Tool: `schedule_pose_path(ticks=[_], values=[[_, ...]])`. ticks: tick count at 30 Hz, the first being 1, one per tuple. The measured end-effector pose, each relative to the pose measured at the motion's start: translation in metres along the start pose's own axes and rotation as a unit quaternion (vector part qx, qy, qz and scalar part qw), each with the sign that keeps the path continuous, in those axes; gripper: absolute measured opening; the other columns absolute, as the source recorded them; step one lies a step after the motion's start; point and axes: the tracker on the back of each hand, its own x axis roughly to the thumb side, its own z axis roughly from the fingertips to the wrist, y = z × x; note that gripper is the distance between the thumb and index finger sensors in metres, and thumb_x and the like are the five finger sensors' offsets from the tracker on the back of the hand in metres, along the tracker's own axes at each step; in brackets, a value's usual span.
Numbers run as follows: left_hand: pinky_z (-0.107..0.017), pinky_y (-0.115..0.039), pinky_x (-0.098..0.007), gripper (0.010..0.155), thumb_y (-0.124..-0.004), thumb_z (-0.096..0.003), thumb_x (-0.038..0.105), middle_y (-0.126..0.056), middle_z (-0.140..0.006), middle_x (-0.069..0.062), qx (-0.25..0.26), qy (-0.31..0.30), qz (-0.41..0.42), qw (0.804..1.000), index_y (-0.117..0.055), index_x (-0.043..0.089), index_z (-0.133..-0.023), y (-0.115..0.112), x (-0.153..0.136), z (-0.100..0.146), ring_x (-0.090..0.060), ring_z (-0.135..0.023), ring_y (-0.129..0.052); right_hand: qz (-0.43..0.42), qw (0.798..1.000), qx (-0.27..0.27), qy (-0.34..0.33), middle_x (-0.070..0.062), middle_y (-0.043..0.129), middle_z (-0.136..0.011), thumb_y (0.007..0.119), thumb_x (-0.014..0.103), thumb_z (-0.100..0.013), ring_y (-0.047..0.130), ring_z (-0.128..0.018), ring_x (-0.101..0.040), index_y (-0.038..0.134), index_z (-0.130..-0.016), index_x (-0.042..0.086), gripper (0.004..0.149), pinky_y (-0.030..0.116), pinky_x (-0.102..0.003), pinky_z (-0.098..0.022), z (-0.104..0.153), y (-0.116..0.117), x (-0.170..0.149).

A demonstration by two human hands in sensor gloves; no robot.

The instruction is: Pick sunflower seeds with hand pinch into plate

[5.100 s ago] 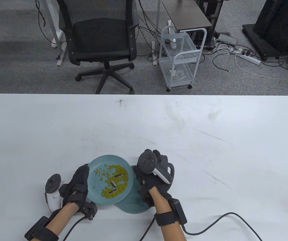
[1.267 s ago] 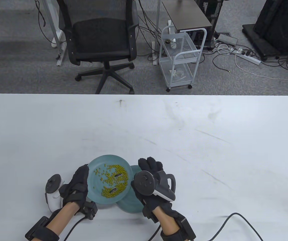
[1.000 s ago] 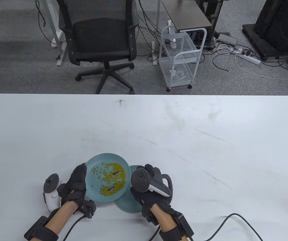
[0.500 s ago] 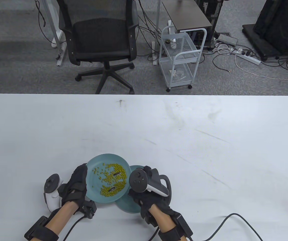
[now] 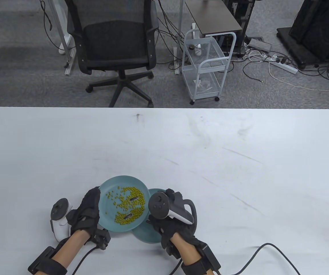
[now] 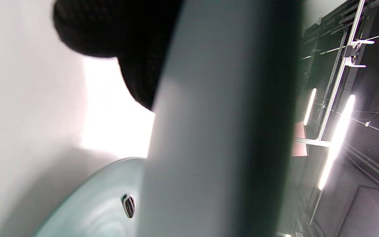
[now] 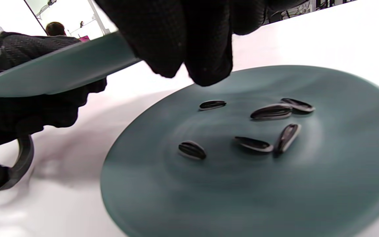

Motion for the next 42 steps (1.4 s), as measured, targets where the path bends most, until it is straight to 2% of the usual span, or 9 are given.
schedule_pose_path(ticks=[4,8,13,15,18,22,29,32,42], values=[[-0.032,-0.084,-0.035,0.049,-0.052,-0.0639,0.052,-0.087,-0.078,-0.008,-0.008,-0.002,-0.001,1.0,-0.049,0.024,-0.103,-0.002,0.002,0.001,-0.021,-0.041,-0.101,0.03,0.999,-0.011,0.037,-0.037,0.046,-0.111,0.089,0.021,-0.054,0.035,-0.098,-0.068,0.089,-0.079,-0.009,0.04,0.029,-0.08,-0.065,0.006,-0.02,-0.005],[-0.032,-0.084,-0.035,0.049,-0.052,-0.0637,0.052,-0.087,-0.078,-0.008,-0.012,-0.009,-0.007,1.0,-0.05,0.023,-0.103,-0.005,0.004,0.003,-0.021,-0.04,-0.101,-0.024,0.998,-0.058,0.026,-0.037,0.046,-0.111,0.089,0.02,-0.054,0.034,-0.098,-0.069,0.089,-0.079,-0.01,0.04,0.028,-0.08,-0.065,0.008,-0.05,-0.001],[-0.032,-0.084,-0.035,0.049,-0.053,-0.0638,0.051,-0.087,-0.078,-0.009,-0.012,-0.004,-0.004,1.0,-0.05,0.023,-0.103,-0.007,0.002,0.003,-0.022,-0.04,-0.101,-0.016,0.999,-0.048,0.001,-0.038,0.044,-0.111,0.089,0.019,-0.054,0.032,-0.099,-0.069,0.088,-0.081,-0.009,0.039,0.027,-0.08,-0.065,-0.01,-0.076,0.027],[-0.032,-0.084,-0.035,0.049,-0.053,-0.0637,0.051,-0.087,-0.078,-0.009,-0.013,-0.003,-0.004,1.0,-0.05,0.023,-0.103,-0.007,0.002,0.003,-0.022,-0.04,-0.101,-0.032,0.997,-0.064,-0.012,-0.038,0.045,-0.111,0.089,0.018,-0.054,0.032,-0.098,-0.07,0.089,-0.081,-0.01,0.039,0.027,-0.081,-0.065,-0.021,-0.08,0.04],[-0.032,-0.084,-0.035,0.049,-0.053,-0.0638,0.051,-0.087,-0.078,-0.009,-0.011,-0.006,-0.004,1.0,-0.05,0.023,-0.103,-0.007,0.002,0.003,-0.022,-0.04,-0.101,-0.044,0.997,-0.055,-0.031,-0.038,0.045,-0.111,0.089,0.019,-0.055,0.033,-0.098,-0.07,0.09,-0.08,-0.009,0.038,0.027,-0.08,-0.065,-0.035,-0.076,0.054],[-0.032,-0.084,-0.035,0.049,-0.052,-0.0638,0.051,-0.087,-0.078,-0.008,-0.021,-0.007,-0.009,1.0,-0.05,0.023,-0.103,-0.009,0.002,0.003,-0.021,-0.04,-0.101,-0.002,0.999,0.003,-0.039,-0.037,0.044,-0.112,0.085,0.021,-0.057,0.031,-0.099,-0.069,0.089,-0.081,-0.008,0.038,0.026,-0.08,-0.065,-0.051,-0.049,0.056],[-0.032,-0.084,-0.035,0.049,-0.052,-0.0637,0.051,-0.087,-0.078,-0.009,-0.023,-0.011,-0.012,1.0,-0.05,0.022,-0.103,-0.013,0.004,0.005,-0.022,-0.04,-0.101,0.009,0.999,0.039,-0.024,-0.037,0.046,-0.111,0.085,0.023,-0.058,0.03,-0.098,-0.069,0.09,-0.081,-0.008,0.039,0.026,-0.08,-0.065,-0.055,-0.034,0.047],[-0.032,-0.084,-0.035,0.049,-0.052,-0.0636,0.05,-0.087,-0.078,-0.009,-0.016,-0.01,-0.013,1.0,-0.049,0.022,-0.103,-0.011,0.002,0.005,-0.022,-0.04,-0.101,0.01,0.998,0.051,-0.035,-0.037,0.045,-0.111,0.088,0.022,-0.056,0.03,-0.098,-0.069,0.09,-0.082,-0.008,0.04,0.026,-0.08,-0.065,-0.055,-0.032,0.049],[-0.031,-0.085,-0.035,0.049,-0.052,-0.0631,0.049,-0.086,-0.077,-0.009,-0.008,-0.009,-0.016,1.0,-0.049,0.021,-0.103,-0.012,0.0,0.006,-0.022,-0.039,-0.101,0.145,0.988,0.016,-0.056,-0.033,0.05,-0.112,0.095,0.022,-0.05,0.035,-0.1,-0.067,0.091,-0.078,-0.005,0.039,0.028,-0.08,-0.066,-0.055,-0.017,0.07]])
